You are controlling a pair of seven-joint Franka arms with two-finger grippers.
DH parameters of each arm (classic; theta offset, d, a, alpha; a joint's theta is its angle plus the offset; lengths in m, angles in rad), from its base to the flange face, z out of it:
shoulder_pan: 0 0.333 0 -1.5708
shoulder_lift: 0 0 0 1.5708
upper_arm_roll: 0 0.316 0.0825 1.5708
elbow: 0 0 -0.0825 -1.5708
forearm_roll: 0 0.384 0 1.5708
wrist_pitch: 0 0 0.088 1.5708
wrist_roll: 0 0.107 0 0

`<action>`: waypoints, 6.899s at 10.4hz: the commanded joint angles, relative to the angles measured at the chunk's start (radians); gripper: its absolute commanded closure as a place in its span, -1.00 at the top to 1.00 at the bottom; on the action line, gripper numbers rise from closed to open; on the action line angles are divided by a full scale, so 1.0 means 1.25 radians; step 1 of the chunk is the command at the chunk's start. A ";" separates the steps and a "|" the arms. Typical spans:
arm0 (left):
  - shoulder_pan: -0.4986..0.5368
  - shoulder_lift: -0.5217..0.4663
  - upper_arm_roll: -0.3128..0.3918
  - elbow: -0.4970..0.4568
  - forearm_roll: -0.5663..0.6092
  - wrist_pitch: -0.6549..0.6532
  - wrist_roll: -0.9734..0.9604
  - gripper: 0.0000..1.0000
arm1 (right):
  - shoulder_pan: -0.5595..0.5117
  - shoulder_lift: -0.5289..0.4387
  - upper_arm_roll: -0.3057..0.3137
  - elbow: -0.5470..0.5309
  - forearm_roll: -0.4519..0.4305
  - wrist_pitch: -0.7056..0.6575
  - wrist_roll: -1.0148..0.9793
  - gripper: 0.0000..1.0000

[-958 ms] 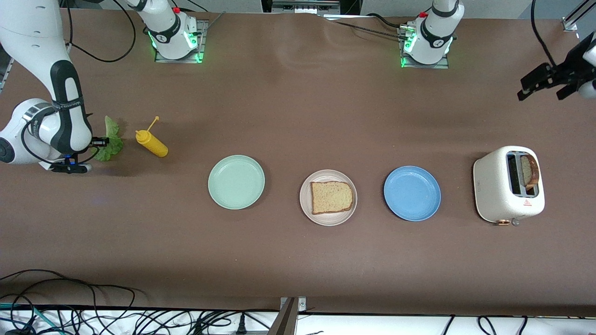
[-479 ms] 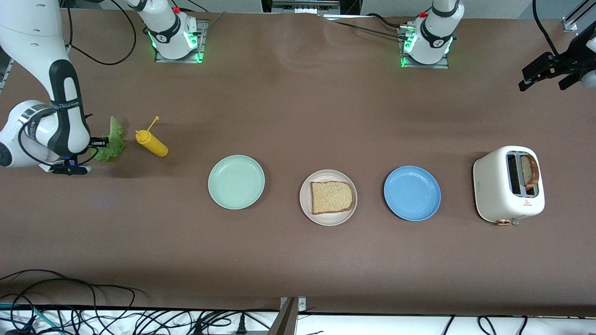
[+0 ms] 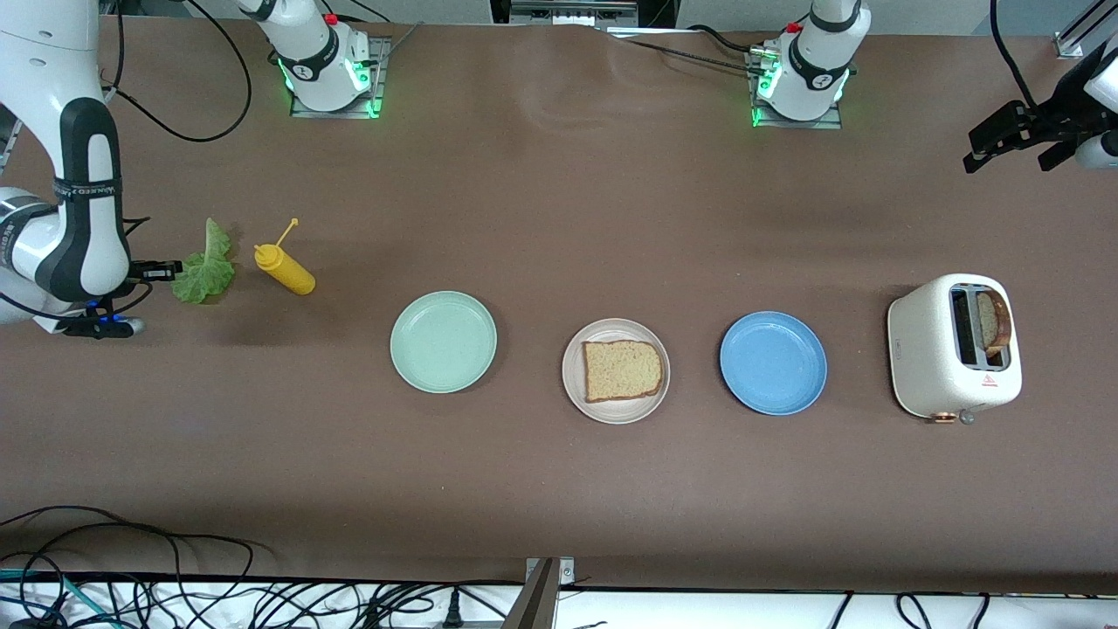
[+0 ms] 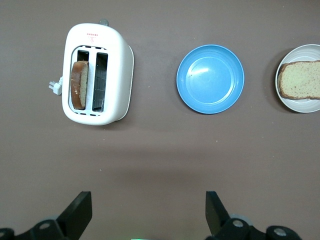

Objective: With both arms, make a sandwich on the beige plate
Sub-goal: 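Grasp the green lettuce leaf with the right gripper and lift it, then carry the lettuce with the right gripper over the bread on the plate, then lower the lettuce onto the bread and open the right gripper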

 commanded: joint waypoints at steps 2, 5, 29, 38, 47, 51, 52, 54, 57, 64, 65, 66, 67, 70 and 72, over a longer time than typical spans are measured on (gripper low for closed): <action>0.005 0.017 -0.002 0.026 0.026 -0.019 -0.005 1.00 | 0.014 0.008 0.001 0.000 -0.012 0.002 0.066 -1.00; 0.006 0.017 -0.002 0.026 0.026 -0.019 -0.005 1.00 | 0.004 0.014 0.003 -0.001 -0.012 0.003 0.058 -0.05; 0.033 0.029 -0.008 0.049 0.027 -0.017 -0.004 1.00 | -0.012 0.098 0.023 -0.092 0.034 0.113 0.040 -0.92; 0.033 0.029 -0.008 0.049 0.027 -0.017 -0.004 1.00 | -0.001 0.032 -0.001 0.185 0.007 -0.232 0.042 -1.00; 0.032 0.030 -0.008 0.049 0.027 -0.017 -0.004 1.00 | 0.234 0.032 0.004 0.546 0.118 -0.373 0.086 -1.00; 0.033 0.030 -0.008 0.049 0.027 -0.017 -0.004 1.00 | 0.435 0.050 0.021 0.546 0.120 -0.113 0.127 -1.00; 0.033 0.029 -0.008 0.049 0.027 -0.017 -0.004 1.00 | 0.459 0.065 0.054 0.545 0.118 -0.044 0.132 -1.00; 0.033 0.030 -0.008 0.049 0.027 -0.017 -0.004 1.00 | 0.504 0.105 0.096 0.545 0.104 0.062 0.138 -1.00; 0.033 0.030 -0.008 0.050 0.027 -0.017 -0.004 1.00 | 0.563 0.180 0.101 0.545 0.102 0.223 0.134 -1.00; 0.033 0.030 -0.008 0.050 0.027 -0.017 -0.004 1.00 | 0.646 0.274 0.144 0.542 0.062 0.534 0.149 -1.00; 0.033 0.030 -0.008 0.050 0.027 -0.017 -0.004 1.00 | 0.646 0.299 0.144 0.544 0.061 0.589 0.145 -1.00; 0.033 0.030 -0.007 0.049 0.027 -0.017 -0.004 1.00 | 0.647 0.332 0.145 0.545 0.058 0.659 0.145 -1.00; 0.033 0.030 -0.008 0.050 0.027 -0.017 -0.004 1.00 | 0.649 0.357 0.145 0.545 0.056 0.702 0.146 -1.00; 0.033 0.030 -0.008 0.050 0.027 -0.017 -0.004 1.00 | 0.660 0.378 0.144 0.544 0.054 0.718 0.148 -1.00; 0.033 0.030 -0.007 0.050 0.027 -0.017 -0.004 1.00 | 0.671 0.385 0.145 0.541 0.056 0.731 0.194 -1.00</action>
